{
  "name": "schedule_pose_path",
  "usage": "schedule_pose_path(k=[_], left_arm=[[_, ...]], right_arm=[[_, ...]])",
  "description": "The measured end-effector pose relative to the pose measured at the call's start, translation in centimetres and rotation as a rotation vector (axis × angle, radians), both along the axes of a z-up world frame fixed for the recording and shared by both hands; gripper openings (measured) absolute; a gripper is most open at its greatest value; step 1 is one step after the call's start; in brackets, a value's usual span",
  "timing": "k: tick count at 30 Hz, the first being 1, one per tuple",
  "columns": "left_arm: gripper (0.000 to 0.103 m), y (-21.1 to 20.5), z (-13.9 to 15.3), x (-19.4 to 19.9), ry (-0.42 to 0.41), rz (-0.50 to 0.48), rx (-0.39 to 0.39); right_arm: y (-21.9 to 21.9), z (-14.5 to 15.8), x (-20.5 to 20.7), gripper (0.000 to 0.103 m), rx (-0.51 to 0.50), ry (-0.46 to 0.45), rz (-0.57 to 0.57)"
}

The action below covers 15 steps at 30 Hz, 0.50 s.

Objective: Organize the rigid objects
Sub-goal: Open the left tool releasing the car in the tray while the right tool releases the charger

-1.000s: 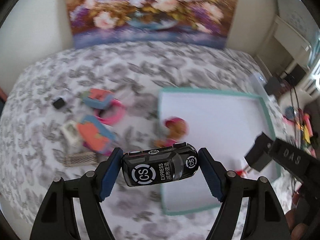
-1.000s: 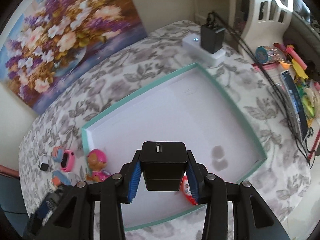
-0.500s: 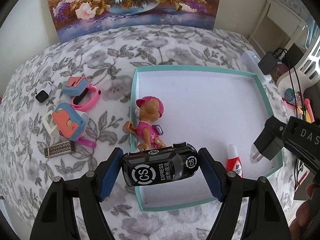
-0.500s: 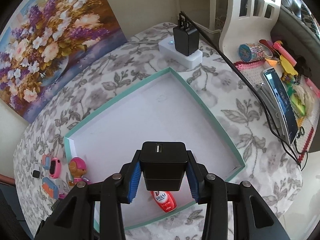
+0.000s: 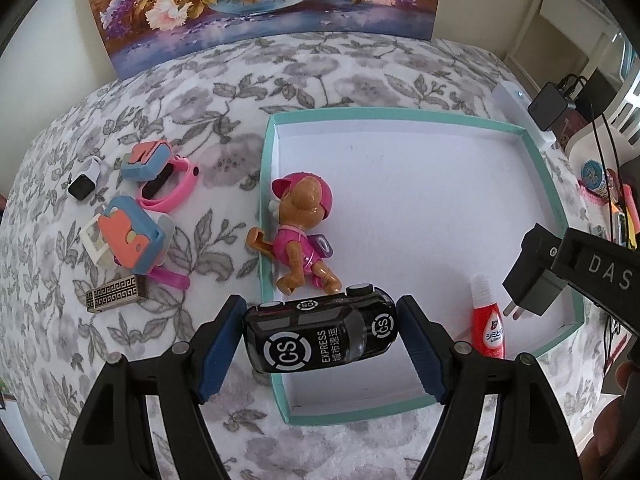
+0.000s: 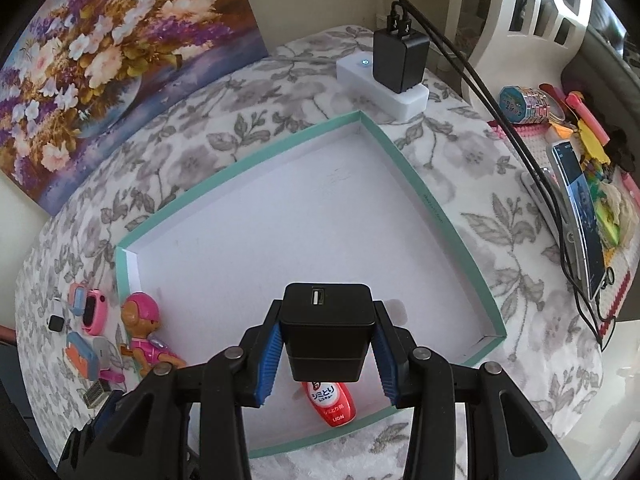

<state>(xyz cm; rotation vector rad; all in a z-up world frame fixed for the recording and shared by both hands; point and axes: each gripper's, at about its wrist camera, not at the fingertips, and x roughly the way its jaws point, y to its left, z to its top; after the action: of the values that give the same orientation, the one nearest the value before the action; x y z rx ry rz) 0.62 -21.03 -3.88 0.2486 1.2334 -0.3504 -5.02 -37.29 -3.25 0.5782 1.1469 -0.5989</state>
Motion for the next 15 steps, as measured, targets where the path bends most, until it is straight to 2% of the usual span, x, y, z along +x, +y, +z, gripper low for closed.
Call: schedule_pose_path(k=[5, 10, 15], left_arm=[[0.078, -0.27, -0.65, 0.04, 0.010, -0.011, 0.022], [0.078, -0.37, -0.81, -0.02, 0.015, -0.018, 0.023], [0.079, -0.06, -0.45, 0.10, 0.023, -0.009, 0.013]], right_arm=[[-0.13, -1.13, 0.23, 0.044, 0.022, 0.025, 0.002], [-0.19, -1.05, 0.12, 0.045, 0.029, 0.022, -0.010], [-0.06, -0.24, 0.02, 0.056, 0.025, 0.006, -0.012]])
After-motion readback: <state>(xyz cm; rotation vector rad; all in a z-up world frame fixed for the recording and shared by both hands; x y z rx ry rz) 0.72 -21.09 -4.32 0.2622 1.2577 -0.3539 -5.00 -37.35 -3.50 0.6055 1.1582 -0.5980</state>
